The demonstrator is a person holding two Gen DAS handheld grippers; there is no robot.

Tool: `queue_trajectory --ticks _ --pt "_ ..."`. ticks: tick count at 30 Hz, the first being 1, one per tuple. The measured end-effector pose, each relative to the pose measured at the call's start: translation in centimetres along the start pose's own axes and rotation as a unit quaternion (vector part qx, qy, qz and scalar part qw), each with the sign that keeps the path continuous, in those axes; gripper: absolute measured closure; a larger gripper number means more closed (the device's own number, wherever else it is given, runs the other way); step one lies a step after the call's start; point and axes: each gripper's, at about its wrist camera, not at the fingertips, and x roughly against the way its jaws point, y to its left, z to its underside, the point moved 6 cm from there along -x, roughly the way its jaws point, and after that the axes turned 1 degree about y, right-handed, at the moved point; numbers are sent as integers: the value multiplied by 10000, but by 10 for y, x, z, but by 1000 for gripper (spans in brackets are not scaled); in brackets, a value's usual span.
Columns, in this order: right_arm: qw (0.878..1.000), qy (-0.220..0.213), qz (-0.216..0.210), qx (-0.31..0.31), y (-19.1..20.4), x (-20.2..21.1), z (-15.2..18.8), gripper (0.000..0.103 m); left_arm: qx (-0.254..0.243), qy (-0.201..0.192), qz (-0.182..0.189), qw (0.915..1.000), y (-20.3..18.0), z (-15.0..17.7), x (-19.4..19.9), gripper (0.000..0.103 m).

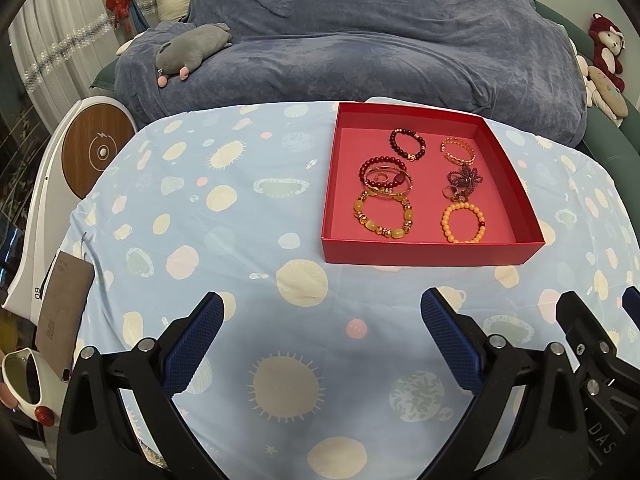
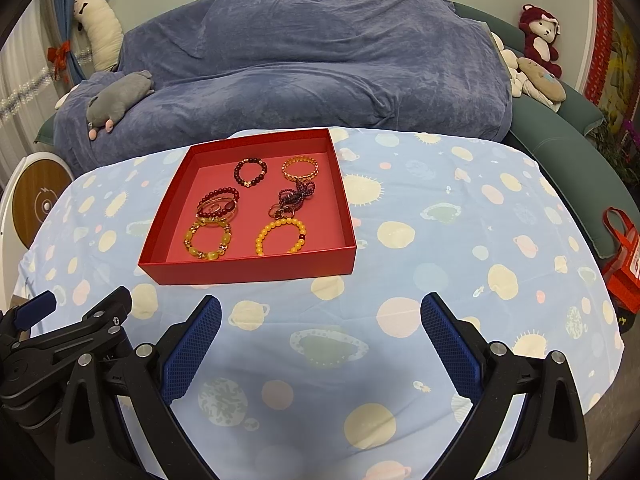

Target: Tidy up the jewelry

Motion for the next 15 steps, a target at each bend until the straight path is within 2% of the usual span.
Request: queue_trajectory --ticks 15 --pt "10000 4 27 18 -2 1 0 7 -47 -8 -21 10000 1 -5 1 9"
